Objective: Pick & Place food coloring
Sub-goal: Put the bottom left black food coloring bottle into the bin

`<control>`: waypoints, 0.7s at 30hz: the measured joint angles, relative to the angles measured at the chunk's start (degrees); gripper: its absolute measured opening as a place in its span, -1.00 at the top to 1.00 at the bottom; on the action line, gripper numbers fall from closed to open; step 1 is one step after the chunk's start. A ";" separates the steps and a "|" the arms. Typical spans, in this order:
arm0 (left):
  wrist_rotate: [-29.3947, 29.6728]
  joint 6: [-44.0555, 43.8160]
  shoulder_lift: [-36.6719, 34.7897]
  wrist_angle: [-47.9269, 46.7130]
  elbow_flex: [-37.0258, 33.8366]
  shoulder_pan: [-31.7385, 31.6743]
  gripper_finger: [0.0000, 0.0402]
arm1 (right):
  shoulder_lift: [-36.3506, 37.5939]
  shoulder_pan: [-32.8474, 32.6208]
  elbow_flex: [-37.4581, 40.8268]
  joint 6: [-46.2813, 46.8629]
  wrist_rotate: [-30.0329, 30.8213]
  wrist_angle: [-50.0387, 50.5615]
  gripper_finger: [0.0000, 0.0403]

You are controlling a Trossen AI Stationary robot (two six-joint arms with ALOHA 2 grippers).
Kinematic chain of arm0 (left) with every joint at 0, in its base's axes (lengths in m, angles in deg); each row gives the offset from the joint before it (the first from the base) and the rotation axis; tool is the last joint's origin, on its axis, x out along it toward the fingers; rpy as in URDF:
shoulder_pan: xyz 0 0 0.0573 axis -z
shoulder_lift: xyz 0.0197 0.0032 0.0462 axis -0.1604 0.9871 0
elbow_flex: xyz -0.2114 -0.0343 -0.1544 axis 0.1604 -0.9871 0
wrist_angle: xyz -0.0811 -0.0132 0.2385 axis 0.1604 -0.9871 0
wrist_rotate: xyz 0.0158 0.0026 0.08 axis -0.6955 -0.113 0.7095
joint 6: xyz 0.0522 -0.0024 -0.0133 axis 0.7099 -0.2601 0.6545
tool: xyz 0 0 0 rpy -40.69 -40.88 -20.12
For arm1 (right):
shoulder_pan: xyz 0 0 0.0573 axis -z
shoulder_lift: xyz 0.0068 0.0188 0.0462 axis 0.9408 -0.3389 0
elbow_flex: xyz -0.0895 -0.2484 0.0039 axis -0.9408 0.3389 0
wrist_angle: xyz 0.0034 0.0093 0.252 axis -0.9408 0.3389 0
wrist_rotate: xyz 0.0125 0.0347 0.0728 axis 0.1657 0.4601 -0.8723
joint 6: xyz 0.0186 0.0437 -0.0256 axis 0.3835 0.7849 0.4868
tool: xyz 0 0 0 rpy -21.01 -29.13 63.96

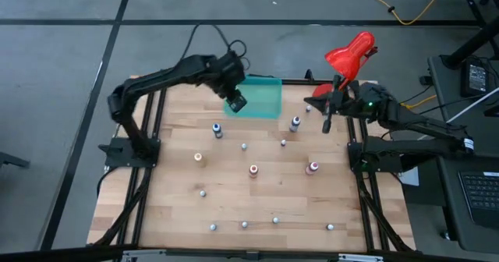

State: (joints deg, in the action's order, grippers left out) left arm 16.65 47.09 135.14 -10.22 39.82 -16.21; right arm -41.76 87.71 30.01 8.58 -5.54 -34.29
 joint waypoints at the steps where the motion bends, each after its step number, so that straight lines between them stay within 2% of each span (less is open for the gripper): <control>1: 0.00 0.86 1.37 -0.10 0.93 -0.40 0.73 | 0.00 0.49 -0.51 -1.06 -0.04 0.03 0.94; 8: 0.94 9.86 7.44 0.13 -0.10 -3.76 0.73 | -0.02 3.90 -0.85 -7.19 0.02 0.41 0.94; 15: -0.05 14.86 9.71 8.83 -6.59 -7.49 0.73 | -0.15 5.90 -0.85 -6.96 0.11 0.56 0.94; 21: 0.46 16.36 9.65 14.29 -11.80 -10.44 0.73 | -0.15 6.01 -0.81 -7.24 3.19 0.53 0.94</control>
State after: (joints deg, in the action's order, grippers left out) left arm 17.11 63.44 144.79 4.07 28.03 -26.65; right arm -41.91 93.72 29.20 1.34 -2.34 -33.76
